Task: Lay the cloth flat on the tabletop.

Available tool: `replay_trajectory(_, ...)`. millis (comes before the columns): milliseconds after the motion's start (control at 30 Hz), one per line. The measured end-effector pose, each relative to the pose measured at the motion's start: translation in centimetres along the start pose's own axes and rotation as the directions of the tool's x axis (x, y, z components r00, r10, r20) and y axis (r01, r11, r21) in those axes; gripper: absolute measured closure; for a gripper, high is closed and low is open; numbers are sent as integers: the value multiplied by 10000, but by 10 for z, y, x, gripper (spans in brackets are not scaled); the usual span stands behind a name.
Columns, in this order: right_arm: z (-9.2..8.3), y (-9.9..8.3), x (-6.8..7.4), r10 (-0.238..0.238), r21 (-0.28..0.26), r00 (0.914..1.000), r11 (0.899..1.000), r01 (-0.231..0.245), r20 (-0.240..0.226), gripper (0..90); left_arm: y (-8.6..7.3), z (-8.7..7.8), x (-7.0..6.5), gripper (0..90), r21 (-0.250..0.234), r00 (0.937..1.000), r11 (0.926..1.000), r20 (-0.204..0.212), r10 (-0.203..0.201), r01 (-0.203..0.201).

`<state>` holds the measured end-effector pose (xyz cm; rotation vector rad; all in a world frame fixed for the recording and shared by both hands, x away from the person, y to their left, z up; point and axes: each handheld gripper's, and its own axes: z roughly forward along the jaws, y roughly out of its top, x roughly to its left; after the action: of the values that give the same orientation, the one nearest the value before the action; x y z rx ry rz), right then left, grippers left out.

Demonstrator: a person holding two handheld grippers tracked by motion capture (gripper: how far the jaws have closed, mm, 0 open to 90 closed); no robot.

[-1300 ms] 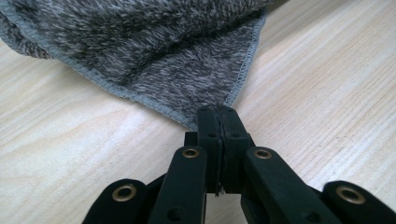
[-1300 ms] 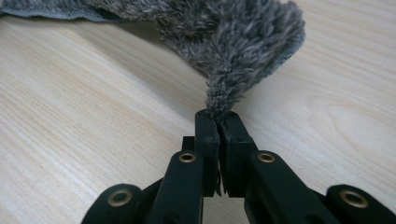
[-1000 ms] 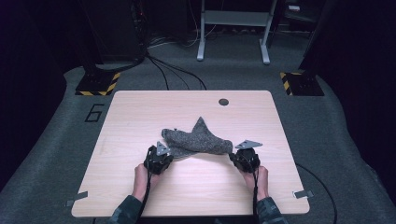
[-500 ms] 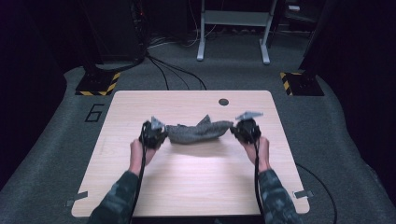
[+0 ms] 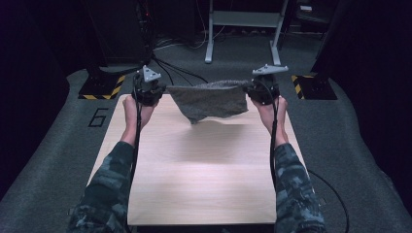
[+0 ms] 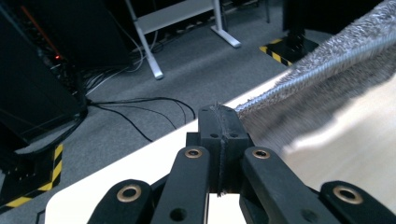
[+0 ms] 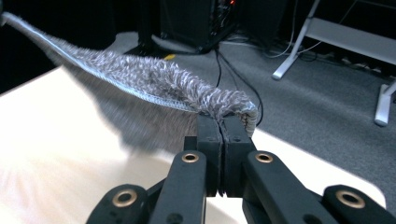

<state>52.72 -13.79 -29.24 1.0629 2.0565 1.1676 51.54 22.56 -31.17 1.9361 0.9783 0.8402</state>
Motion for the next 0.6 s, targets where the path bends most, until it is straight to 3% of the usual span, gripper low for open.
replay_trajectory(67,-5,-17,9,14,239,9997,9997,-8,-238,889,-15,-3,-9,900,212,9992,9994,316,261,-268)
replay_trajectory(100,-10,-40,17,-60,586,9990,9982,86,-435,888,-25,-5,-14,900,261,9983,9995,563,162,-177)
replay_trajectory(133,-10,-40,17,-60,586,9990,9982,86,-435,888,-36,-7,-19,900,399,9966,9988,793,245,-277)
replay_trajectory(200,-12,-70,23,148,1065,9975,9943,-73,-693,886,-62,-8,-31,900,760,9902,9968,1394,130,-238)
replay_trajectory(267,-10,-96,28,408,1559,9950,9874,-262,-911,885,-82,-8,-41,900,1115,9847,9931,1734,163,-361)
replay_trajectory(300,-8,-118,34,560,2026,9927,9787,-334,-1071,883,-94,-7,-48,900,1273,9806,9915,1961,24,-279)
replay_trajectory(333,-7,-130,37,620,2193,9915,9750,-357,-1142,882,-115,-7,-60,900,1655,9748,9852,2231,61,-440)
replay_trajectory(367,-6,-141,40,720,2392,9903,9701,-417,-1193,881,-115,-7,-60,900,1655,9748,9852,2231,61,-440)
replay_trajectory(400,-6,-141,40,720,2392,9903,9701,-417,-1193,881,-124,-7,-66,900,1769,9706,9833,2409,-19,-420)
replay_trajectory(433,-5,-151,43,805,2579,9887,9651,-456,-1262,879,-133,-7,-72,900,1969,9673,9791,2537,-7,-509)
replay_trajectory(467,-5,-167,47,1048,2804,9853,9578,-635,-1348,876,-139,-7,-75,900,1939,9669,9799,2550,-53,-458)
replay_trajectory(533,-5,-179,49,1156,3013,9833,9510,-688,-1405,869,-154,-9,-83,900,2050,9619,9781,2726,-206,-372)
replay_trajectory(600,-5,-183,50,1268,3153,9820,9458,-773,-1398,865,-158,-10,-84,900,2172,9590,9755,2821,-273,-361)
